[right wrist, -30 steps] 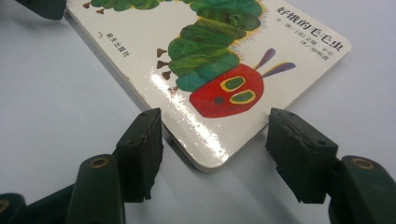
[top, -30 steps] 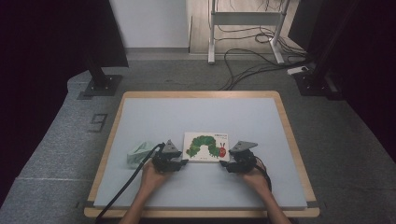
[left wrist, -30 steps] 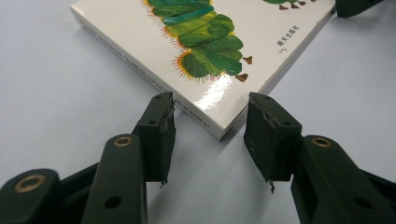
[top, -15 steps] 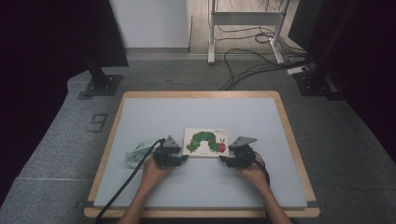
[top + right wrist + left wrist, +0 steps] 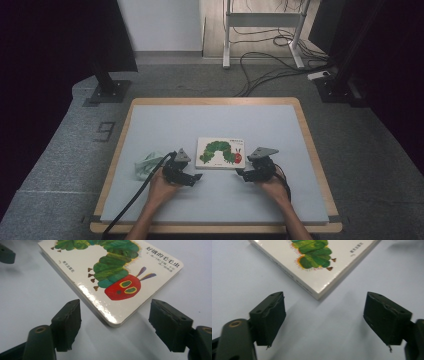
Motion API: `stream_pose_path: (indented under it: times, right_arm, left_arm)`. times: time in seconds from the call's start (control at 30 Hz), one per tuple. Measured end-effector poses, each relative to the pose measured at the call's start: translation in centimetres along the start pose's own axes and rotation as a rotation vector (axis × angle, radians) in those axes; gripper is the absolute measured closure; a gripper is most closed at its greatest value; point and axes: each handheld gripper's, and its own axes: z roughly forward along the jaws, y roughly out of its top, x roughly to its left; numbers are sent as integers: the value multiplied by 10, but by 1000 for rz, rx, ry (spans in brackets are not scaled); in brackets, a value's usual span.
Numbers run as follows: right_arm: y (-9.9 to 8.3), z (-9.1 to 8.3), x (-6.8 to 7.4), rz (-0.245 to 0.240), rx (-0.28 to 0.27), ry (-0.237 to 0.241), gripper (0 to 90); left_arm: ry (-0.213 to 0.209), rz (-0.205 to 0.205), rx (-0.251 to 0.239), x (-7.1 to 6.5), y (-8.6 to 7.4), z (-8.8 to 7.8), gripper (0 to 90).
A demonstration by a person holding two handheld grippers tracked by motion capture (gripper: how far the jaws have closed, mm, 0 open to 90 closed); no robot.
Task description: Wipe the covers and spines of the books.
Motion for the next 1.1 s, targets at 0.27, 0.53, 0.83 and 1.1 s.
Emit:
stream_pose_path:
  times: [0.27, 0.53, 0.83, 1.1]
  right_arm:
    - [3, -19, 6, -14, 4, 11, 130]
    - [4, -40, 15, -50, 9, 6, 102]
    - [0, -61, 21, -70, 7, -11, 8]
    - [-14, -81, 19, -60, -2, -46, 0]
  left_arm:
    - [-36, 1, -42, -9, -4, -20, 112]
    - [-44, 22, -59, -17, -9, -38, 24]
    - [-39, 43, -69, -23, -22, -56, 0]
    - [-37, 39, -85, -25, -38, -66, 0]
